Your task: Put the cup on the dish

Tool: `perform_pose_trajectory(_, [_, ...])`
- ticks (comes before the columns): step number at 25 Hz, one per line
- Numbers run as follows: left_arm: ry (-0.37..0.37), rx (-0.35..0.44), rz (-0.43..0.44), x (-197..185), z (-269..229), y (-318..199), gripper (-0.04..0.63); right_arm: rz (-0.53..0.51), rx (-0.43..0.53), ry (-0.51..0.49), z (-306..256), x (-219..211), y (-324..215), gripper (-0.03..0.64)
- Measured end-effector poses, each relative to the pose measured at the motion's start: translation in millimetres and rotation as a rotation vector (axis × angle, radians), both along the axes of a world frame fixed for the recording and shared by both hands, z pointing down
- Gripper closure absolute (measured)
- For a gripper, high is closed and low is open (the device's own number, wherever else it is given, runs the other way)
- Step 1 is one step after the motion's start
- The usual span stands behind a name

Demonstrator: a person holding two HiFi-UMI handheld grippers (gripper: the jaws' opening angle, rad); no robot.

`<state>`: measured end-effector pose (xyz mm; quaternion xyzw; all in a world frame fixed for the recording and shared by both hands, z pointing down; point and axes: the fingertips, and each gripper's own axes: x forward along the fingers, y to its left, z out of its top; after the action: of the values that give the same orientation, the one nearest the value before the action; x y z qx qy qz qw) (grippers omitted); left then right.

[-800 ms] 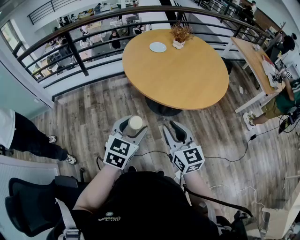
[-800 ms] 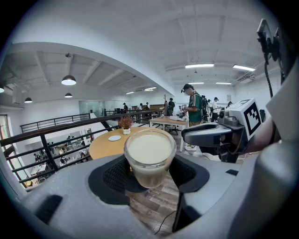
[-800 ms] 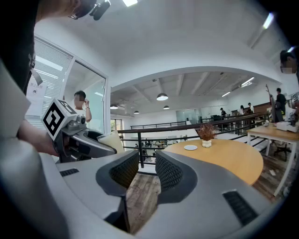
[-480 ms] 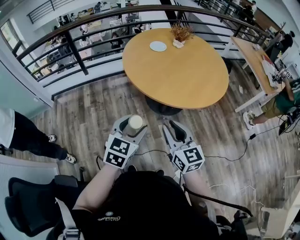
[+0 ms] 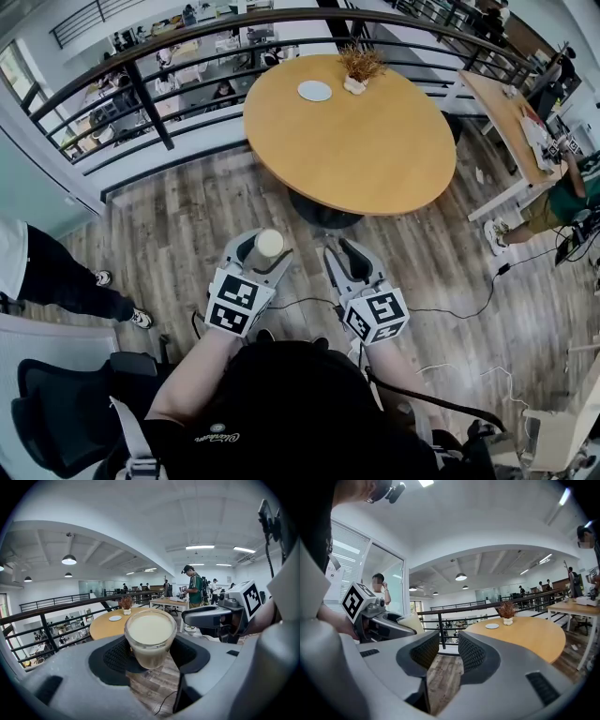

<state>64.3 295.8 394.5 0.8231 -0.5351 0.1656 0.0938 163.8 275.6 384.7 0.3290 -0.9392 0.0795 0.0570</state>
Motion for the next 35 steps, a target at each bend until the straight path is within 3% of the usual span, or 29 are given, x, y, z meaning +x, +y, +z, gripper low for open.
perform_pose_trajectory(7, [0.035,-0.01,-0.001,-17,10,2,0.336,-0.01,-0.047,0.014,12,-17,2,0.508])
perform_pose_trajectory(20, [0.095,-0.016,-0.01,-97,23,17,0.336,-0.01,-0.045,0.081,18,-86,18,0.506])
perform_pose_trajectory(35, [0.062,0.022,-0.017,-128,18,-8,0.335,-0.016,-0.003,0.049,17,-115,-17,0.507])
